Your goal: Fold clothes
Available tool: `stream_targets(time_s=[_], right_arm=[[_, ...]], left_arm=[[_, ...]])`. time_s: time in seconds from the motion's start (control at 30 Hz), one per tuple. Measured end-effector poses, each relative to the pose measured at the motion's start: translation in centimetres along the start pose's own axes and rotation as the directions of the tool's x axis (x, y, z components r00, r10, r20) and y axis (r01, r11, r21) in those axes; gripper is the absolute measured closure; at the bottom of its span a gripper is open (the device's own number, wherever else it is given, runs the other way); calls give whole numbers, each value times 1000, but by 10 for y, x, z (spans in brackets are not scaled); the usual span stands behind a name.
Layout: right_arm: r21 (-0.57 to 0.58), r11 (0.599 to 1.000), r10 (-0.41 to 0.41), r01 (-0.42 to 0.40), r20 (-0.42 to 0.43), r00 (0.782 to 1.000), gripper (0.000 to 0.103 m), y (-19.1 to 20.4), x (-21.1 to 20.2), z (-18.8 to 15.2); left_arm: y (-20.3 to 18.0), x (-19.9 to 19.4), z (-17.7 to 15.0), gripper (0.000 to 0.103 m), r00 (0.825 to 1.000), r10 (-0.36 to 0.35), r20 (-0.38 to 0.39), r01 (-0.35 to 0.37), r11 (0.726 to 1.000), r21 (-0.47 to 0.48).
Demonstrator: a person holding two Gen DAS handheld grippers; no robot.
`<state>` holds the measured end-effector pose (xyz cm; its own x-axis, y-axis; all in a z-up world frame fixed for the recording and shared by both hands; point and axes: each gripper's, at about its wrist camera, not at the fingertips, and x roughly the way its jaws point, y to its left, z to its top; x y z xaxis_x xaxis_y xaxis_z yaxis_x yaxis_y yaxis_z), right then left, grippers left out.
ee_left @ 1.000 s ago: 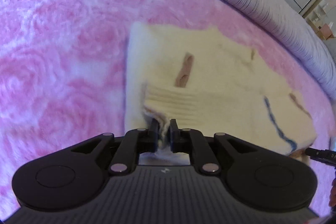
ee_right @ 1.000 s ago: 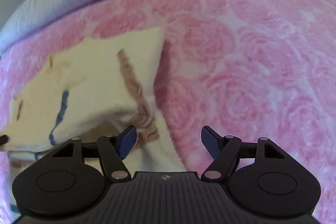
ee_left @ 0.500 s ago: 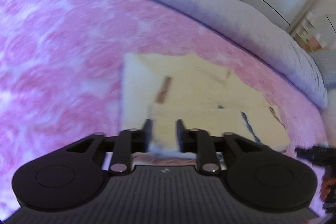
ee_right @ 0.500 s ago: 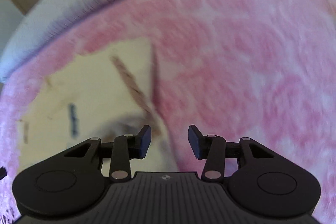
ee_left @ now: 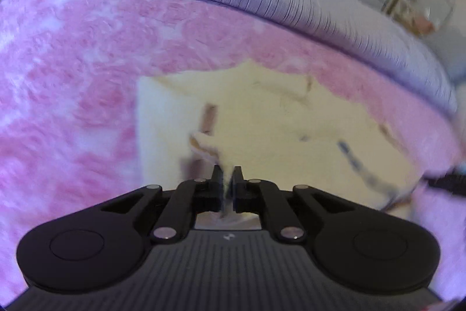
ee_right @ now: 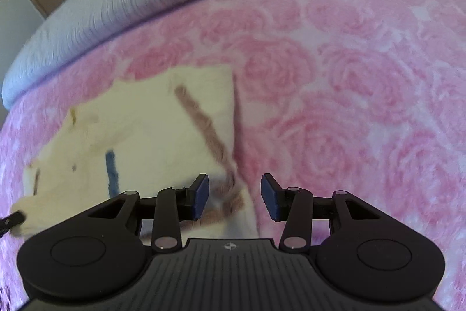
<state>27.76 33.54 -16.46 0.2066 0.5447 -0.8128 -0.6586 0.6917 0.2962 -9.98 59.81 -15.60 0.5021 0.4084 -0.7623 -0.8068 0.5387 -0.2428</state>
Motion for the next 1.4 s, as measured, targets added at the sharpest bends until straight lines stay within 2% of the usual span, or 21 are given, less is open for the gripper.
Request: stream_targets(time_s=[0.07,0.17,0.23,0.33,0.43,0.5,0.57,0.63,0.73,0.83,0.9,0.97,1.07,1.17,1.23,1.3,1.4], right_arm=[[12,1000,-2,2,36,999,57,4,-4,4],[4,1000,6,-7,77,997,57,15,-6,7],[-44,999,-24,25,26,999,58,27,8,6],[-101,983,-157,151,-57,986,58,32,31,-1],[-48,979,-199,197,-41,979,58,33,16,6],[-60,982,-177,178,13,984,58,42,1,8],[-88,989,-116,119,33,993,58,55,-3,8],[-140,983,-122,116,-35,992,58,65,16,2],[-142,977,-187,160,-201,962,58,63,46,-14],[-113,987,-134,116,-172,976,58,61,18,-25],[-108,991,-95,78,-157,983,57,61,-5,-35],[-128,990,-88,65,-185,979,55,60,-24,-50],[-175,984,-79,36,-244,967,52,61,-52,-79],[-241,971,-70,1,-279,958,45,64,-89,-103],[-287,958,-65,-17,-276,959,38,66,-121,-114],[-327,944,-64,-29,-267,961,25,69,-153,-120],[-375,926,-66,-36,-254,965,17,74,-201,-127]], left_arm=[[17,19,-10,99,997,22,-76,-24,999,-26],[13,20,-9,98,995,5,-99,-5,1000,-9],[11,22,-8,96,993,-6,-115,7,1000,3],[8,23,-7,94,990,-23,-140,26,999,19],[4,25,-6,94,986,-39,-164,45,998,35],[2,26,-5,94,982,-49,-180,58,997,46],[0,27,-5,91,979,-59,-197,71,996,56],[-2,28,-4,89,975,-68,-212,83,995,61],[4,27,-3,89,976,-68,-207,67,998,-14],[-5,-4,3,86,977,-12,-215,18,1000,24],[-10,-23,-4,83,968,19,-249,-11,999,33],[-16,-47,-16,82,959,61,-277,-52,998,38],[-47,-96,-33,80,960,100,-260,-93,995,37],[-77,-144,-51,78,960,139,-243,-134,990,36],[-98,-177,-63,72,959,164,-231,-161,986,34],[-118,-209,-75,70,957,190,-220,-188,982,33],[-148,-258,-93,64,952,229,-203,-228,973,29]])
